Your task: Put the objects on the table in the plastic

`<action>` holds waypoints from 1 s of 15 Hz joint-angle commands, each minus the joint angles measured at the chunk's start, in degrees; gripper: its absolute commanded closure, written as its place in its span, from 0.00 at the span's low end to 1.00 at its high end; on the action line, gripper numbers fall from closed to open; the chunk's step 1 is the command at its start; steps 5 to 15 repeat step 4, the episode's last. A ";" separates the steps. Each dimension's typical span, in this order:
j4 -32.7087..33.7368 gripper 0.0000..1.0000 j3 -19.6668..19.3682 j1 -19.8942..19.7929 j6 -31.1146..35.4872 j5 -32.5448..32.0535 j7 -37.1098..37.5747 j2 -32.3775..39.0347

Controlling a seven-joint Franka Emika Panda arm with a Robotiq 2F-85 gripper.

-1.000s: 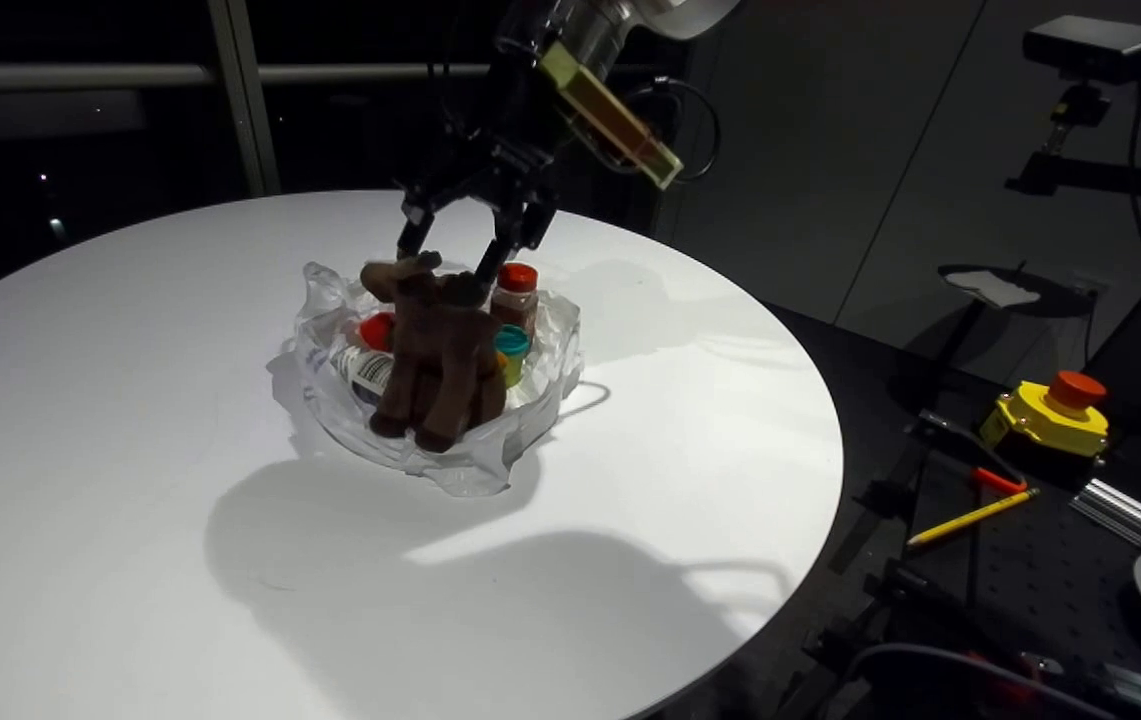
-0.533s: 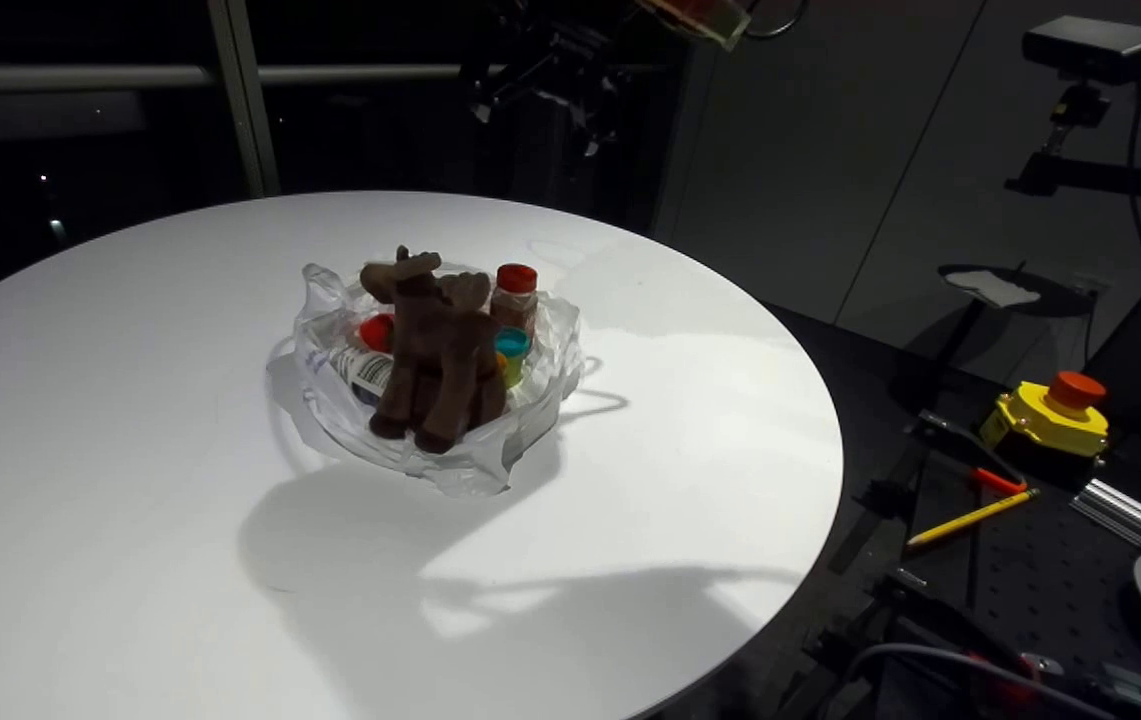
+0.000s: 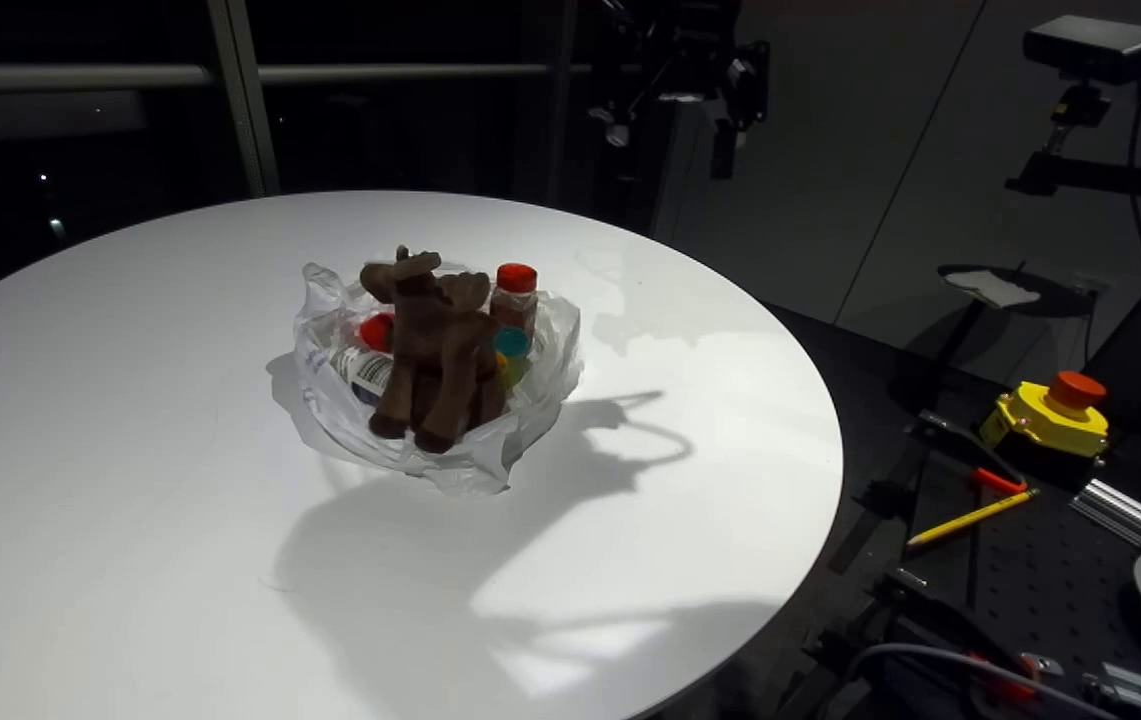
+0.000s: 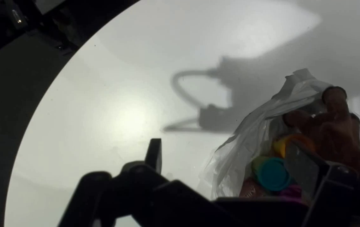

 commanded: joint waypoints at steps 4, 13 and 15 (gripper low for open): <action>-1.58 0.00 1.80 -1.68 -0.74 -0.30 0.51 -1.95; -1.58 0.00 1.80 -1.68 -0.74 -0.30 0.51 -1.95; -1.58 0.00 1.80 -1.68 -0.74 -0.30 0.51 -1.95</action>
